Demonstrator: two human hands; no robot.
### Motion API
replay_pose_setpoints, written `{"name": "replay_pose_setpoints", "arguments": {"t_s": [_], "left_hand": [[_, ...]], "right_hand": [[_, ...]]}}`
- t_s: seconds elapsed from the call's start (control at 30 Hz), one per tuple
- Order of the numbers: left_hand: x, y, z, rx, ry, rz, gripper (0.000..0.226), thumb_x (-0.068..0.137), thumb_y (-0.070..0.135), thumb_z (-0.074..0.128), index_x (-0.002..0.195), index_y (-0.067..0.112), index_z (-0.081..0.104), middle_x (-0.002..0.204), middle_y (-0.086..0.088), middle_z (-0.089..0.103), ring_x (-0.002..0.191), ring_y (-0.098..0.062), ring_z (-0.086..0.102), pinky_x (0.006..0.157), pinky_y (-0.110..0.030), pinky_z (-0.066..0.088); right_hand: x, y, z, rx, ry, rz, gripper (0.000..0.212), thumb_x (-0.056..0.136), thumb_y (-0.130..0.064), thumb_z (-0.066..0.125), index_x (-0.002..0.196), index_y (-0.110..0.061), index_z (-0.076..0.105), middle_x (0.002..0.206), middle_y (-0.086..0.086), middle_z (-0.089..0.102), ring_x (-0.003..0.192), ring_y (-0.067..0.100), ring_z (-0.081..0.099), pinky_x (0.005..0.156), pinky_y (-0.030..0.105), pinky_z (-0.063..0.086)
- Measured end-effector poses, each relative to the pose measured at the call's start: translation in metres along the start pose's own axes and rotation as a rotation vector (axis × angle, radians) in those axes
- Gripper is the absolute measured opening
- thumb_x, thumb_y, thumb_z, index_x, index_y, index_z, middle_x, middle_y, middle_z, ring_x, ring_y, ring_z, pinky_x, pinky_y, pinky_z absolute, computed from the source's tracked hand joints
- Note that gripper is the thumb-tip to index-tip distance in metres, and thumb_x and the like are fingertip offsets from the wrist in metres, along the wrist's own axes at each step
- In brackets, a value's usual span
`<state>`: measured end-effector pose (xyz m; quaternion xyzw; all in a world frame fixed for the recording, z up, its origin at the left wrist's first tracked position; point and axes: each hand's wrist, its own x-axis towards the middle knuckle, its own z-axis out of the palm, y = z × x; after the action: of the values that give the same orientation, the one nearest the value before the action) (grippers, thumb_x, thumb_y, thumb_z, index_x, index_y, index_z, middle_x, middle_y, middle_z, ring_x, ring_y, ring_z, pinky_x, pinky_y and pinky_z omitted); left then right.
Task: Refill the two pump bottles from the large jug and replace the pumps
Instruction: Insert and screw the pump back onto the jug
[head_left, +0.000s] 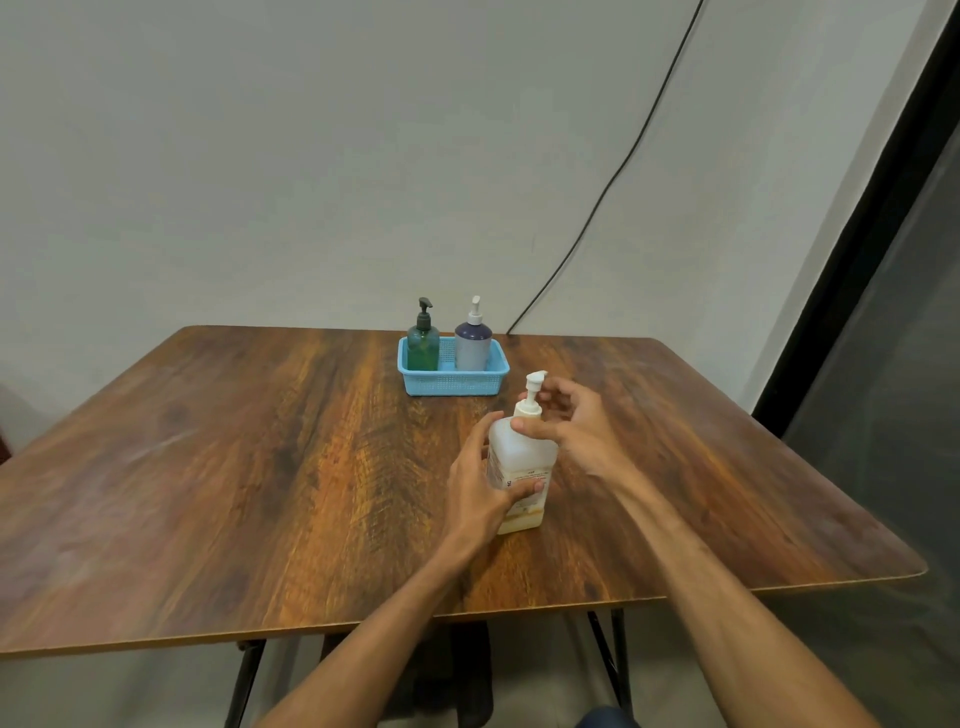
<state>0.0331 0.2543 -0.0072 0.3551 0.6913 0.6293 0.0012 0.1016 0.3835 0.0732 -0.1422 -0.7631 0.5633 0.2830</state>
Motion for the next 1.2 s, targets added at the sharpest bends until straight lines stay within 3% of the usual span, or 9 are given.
{"name": "replay_pose_setpoints", "arguments": {"t_s": [0.1, 0.23, 0.33, 0.53, 0.73, 0.9, 0.97, 1.1, 1.2], "left_hand": [[0.0, -0.002, 0.002, 0.006, -0.002, -0.001, 0.09, 0.063, 0.038, 0.089, 0.139, 0.035, 0.043, 0.132, 0.013, 0.058, 0.117, -0.007, 0.058, 0.094, -0.042, 0.056], [-0.001, -0.001, 0.002, -0.001, 0.001, 0.0, 0.087, 0.064, 0.032, 0.09, 0.138, 0.036, 0.044, 0.129, 0.014, 0.059, 0.114, -0.004, 0.059, 0.093, -0.04, 0.057], [-0.001, -0.001, 0.0, -0.004, 0.005, -0.004, 0.089, 0.063, 0.035, 0.09, 0.139, 0.036, 0.044, 0.129, 0.013, 0.06, 0.115, -0.006, 0.06, 0.093, -0.041, 0.057], [-0.001, 0.0, 0.002, 0.005, 0.0, -0.006, 0.09, 0.061, 0.047, 0.085, 0.139, 0.037, 0.042, 0.133, 0.011, 0.057, 0.118, -0.01, 0.057, 0.095, -0.044, 0.056], [-0.001, 0.001, 0.0, -0.013, -0.004, 0.003, 0.084, 0.062, 0.041, 0.088, 0.134, 0.04, 0.045, 0.127, 0.013, 0.061, 0.114, -0.008, 0.061, 0.092, -0.042, 0.057], [-0.002, 0.002, 0.0, -0.01, 0.001, 0.004, 0.088, 0.061, 0.045, 0.087, 0.137, 0.036, 0.043, 0.13, 0.013, 0.059, 0.115, -0.008, 0.059, 0.093, -0.042, 0.057], [-0.002, 0.002, 0.001, -0.005, -0.003, 0.011, 0.087, 0.062, 0.042, 0.087, 0.137, 0.036, 0.043, 0.13, 0.013, 0.058, 0.115, -0.008, 0.059, 0.093, -0.041, 0.057], [-0.002, 0.004, 0.0, -0.002, 0.005, 0.022, 0.081, 0.063, 0.037, 0.088, 0.131, 0.043, 0.044, 0.126, 0.013, 0.06, 0.112, -0.007, 0.061, 0.091, -0.04, 0.058], [-0.002, 0.005, -0.001, 0.003, 0.01, 0.017, 0.082, 0.063, 0.036, 0.088, 0.132, 0.038, 0.045, 0.125, 0.013, 0.061, 0.112, -0.006, 0.061, 0.092, -0.041, 0.057]], "right_hand": [[-0.001, 0.0, -0.004, -0.024, 0.005, 0.017, 0.04, 0.073, -0.005, 0.085, 0.111, -0.008, 0.073, 0.109, 0.003, 0.075, 0.103, 0.02, 0.07, 0.089, 0.039, 0.058], [-0.003, -0.001, 0.007, 0.003, 0.12, 0.0, 0.045, 0.06, -0.004, 0.093, 0.099, -0.006, 0.07, 0.09, 0.003, 0.072, 0.081, 0.014, 0.068, 0.068, 0.028, 0.058], [-0.004, 0.0, 0.012, 0.01, 0.13, -0.024, 0.05, 0.058, -0.006, 0.095, 0.098, -0.001, 0.066, 0.083, 0.0, 0.067, 0.074, 0.009, 0.062, 0.066, 0.026, 0.057], [-0.002, -0.002, -0.001, 0.006, 0.009, 0.034, 0.041, 0.072, -0.006, 0.087, 0.11, -0.01, 0.072, 0.108, 0.005, 0.075, 0.102, 0.022, 0.071, 0.09, 0.043, 0.059], [-0.005, -0.003, 0.017, -0.086, 0.154, -0.084, 0.045, 0.059, -0.009, 0.095, 0.082, -0.011, 0.056, 0.075, -0.004, 0.06, 0.062, -0.002, 0.053, 0.057, 0.018, 0.049], [-0.003, -0.001, 0.002, -0.036, -0.016, -0.033, 0.045, 0.071, -0.007, 0.089, 0.11, -0.011, 0.068, 0.106, 0.004, 0.074, 0.1, 0.02, 0.07, 0.087, 0.036, 0.057], [-0.003, 0.001, -0.001, -0.036, 0.015, -0.035, 0.037, 0.07, -0.002, 0.088, 0.103, -0.01, 0.073, 0.102, 0.004, 0.076, 0.098, 0.022, 0.071, 0.084, 0.04, 0.059], [-0.005, -0.003, 0.016, -0.084, 0.148, -0.075, 0.044, 0.059, -0.01, 0.095, 0.089, -0.008, 0.063, 0.08, -0.002, 0.063, 0.07, 0.007, 0.057, 0.061, 0.02, 0.051], [-0.003, -0.004, 0.015, -0.048, 0.078, -0.051, 0.05, 0.064, -0.009, 0.093, 0.102, -0.008, 0.061, 0.09, -0.002, 0.06, 0.078, 0.007, 0.058, 0.066, 0.015, 0.05]]}}
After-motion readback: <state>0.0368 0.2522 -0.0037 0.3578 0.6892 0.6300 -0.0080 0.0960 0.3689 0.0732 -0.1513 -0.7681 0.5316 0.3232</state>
